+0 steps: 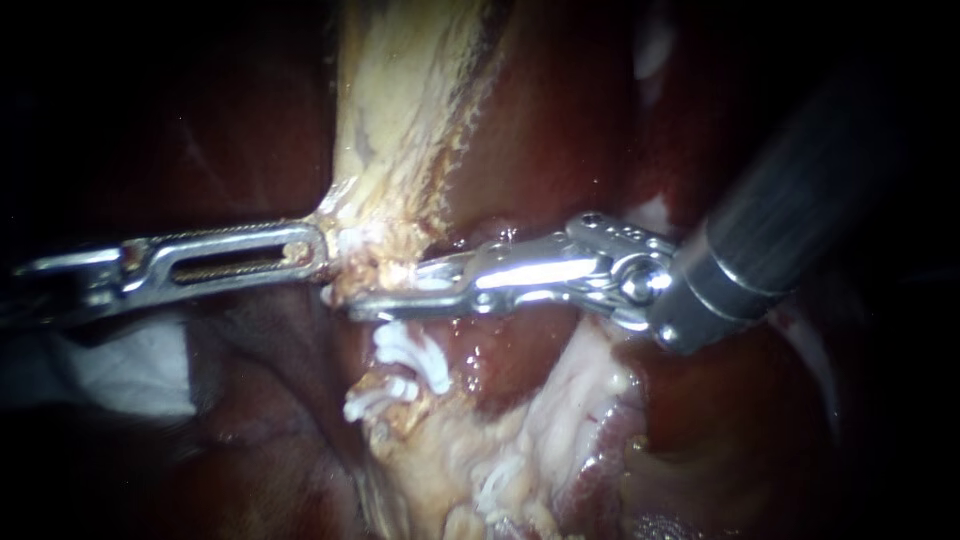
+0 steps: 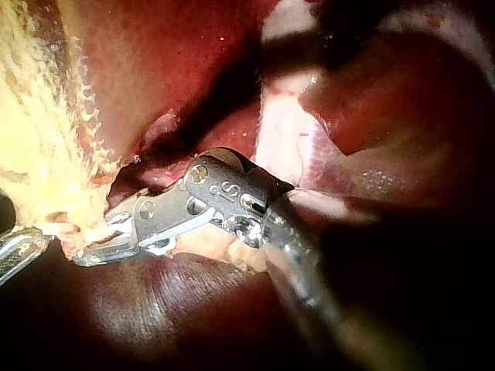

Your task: Clipping third clip right tube

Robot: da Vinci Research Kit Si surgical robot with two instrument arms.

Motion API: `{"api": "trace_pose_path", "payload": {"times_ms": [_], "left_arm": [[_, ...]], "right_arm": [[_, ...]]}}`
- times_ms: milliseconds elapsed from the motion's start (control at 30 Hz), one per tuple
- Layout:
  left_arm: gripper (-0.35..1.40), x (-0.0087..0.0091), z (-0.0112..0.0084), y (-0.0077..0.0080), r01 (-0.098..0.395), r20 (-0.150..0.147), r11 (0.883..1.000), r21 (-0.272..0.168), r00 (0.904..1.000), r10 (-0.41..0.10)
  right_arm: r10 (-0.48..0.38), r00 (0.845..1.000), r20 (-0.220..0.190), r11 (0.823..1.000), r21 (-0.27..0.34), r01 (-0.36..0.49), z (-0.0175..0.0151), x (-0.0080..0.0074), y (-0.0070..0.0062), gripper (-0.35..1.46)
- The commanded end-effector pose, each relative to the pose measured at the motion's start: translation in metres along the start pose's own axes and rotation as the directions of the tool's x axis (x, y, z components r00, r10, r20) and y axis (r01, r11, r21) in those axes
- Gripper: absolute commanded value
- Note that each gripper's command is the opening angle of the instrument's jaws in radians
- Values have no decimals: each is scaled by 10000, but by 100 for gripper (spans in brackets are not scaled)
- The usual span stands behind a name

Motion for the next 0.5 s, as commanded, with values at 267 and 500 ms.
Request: {"api": "trace_pose_path", "payload": {"times_ms": [267, 500], "left_arm": [[-35, 0, 1, 0, -1, 4, 10000, -6, 10000, 1], [-35, 0, 2, 0, -1, 6, 10000, -8, 10000, 1]], "right_arm": [[204, 9998, 41, 9997, 135, -205, 1, -3, 0, -35], [191, 9998, 72, 9996, 190, -193, 2, -5, 1, -35]]}}
